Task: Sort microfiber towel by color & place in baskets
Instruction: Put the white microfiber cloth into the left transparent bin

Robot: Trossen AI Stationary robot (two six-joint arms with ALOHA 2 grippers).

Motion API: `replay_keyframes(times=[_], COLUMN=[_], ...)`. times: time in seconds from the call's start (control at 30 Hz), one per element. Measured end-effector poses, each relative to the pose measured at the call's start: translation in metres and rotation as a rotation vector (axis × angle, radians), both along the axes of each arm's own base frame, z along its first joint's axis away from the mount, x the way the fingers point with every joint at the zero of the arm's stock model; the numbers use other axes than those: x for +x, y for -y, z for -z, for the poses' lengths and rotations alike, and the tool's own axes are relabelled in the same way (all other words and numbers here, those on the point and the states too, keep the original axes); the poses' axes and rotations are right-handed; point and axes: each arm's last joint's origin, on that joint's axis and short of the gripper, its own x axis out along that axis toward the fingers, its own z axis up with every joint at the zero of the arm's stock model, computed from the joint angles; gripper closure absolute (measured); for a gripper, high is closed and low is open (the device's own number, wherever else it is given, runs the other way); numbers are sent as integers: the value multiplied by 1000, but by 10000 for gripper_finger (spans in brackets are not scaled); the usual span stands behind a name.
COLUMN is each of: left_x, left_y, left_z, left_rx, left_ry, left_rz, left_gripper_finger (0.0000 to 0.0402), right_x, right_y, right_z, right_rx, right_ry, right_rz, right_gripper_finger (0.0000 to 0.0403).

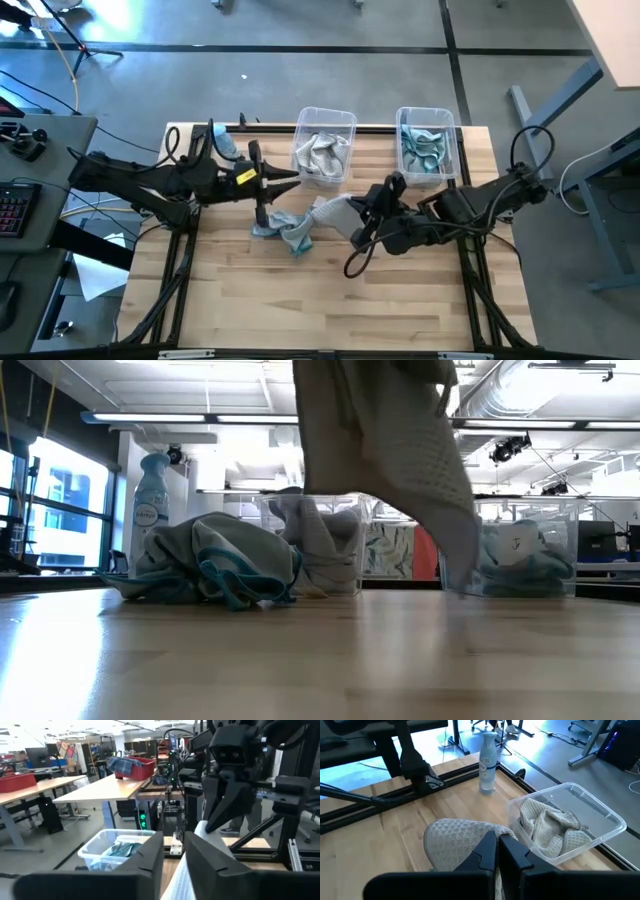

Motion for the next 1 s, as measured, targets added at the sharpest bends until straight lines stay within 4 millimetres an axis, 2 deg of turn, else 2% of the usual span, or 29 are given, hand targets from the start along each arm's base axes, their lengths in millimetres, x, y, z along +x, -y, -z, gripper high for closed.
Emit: replay_keyframes(times=[0.13,0.27,0.47,0.6,0.77,1.0], left_x=[6,9,8,2,-11,-36], left_y=[0,0,0,-2,-5,-10], left_z=[1,4,9,14,17,21], left_rx=[-8,-5,-26,-89,-108,-149], left_ry=[20,5,-41,-98,-172,-185], left_rz=[-27,-48,-62,-92,-106,-145], left_gripper_finger=[288,265,263,298,389,399], right_x=[0,3,20,33,42,28], right_y=[1,7,42,75,121,178], right_z=[0,-1,-6,-11,-28,-80], right_rx=[-6,-65,-94,-75,-109,-234], right_ry=[-7,-20,-29,-12,64,256], right_rz=[-1,14,-5,-42,-119,-130], right_gripper_finger=[402,402,403,403,403,403])
